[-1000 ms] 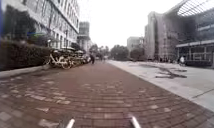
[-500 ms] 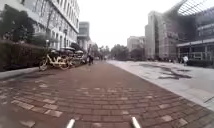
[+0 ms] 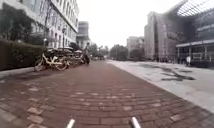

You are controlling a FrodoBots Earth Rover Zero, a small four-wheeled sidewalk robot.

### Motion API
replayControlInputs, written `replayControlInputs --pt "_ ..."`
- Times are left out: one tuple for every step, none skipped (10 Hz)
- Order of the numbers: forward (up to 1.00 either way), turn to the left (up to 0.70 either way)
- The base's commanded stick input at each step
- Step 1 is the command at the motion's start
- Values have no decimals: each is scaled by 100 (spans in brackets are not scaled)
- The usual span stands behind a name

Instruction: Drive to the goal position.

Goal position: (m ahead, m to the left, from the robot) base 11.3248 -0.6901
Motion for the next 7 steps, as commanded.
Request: replayControlInputs --pt "70 -1" --pt "70 0" --pt "70 0" --pt "70 1" --pt "70 0" --pt "70 0" --pt "70 0"
